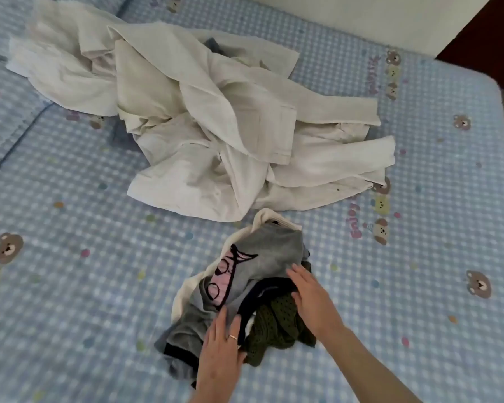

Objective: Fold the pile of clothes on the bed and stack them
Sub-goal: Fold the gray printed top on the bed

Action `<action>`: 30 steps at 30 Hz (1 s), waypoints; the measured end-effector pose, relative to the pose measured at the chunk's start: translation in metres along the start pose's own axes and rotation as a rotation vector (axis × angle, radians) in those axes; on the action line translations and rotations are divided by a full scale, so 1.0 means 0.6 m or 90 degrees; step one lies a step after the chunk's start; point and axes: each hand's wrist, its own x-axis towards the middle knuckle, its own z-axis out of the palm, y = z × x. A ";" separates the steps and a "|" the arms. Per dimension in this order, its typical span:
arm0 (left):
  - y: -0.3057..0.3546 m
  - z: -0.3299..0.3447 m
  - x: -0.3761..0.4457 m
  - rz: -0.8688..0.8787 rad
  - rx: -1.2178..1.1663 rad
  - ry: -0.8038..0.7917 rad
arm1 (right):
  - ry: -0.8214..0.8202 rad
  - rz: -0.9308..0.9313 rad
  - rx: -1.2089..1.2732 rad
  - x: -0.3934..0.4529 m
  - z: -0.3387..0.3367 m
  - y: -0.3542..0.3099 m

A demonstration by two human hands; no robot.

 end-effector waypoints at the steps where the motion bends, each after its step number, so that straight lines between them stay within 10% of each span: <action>1: -0.004 0.003 0.020 0.014 -0.022 0.031 | -0.002 -0.028 -0.035 0.017 0.011 0.008; 6: -0.034 0.007 0.072 0.007 -0.134 0.127 | -0.042 -0.085 -0.119 0.059 0.033 0.030; 13: -0.053 -0.105 0.039 -0.134 -0.520 0.168 | 0.088 -0.015 0.167 -0.003 -0.046 -0.012; 30: 0.169 -0.366 -0.053 0.218 -0.365 0.111 | 0.329 0.014 0.163 -0.265 -0.348 0.115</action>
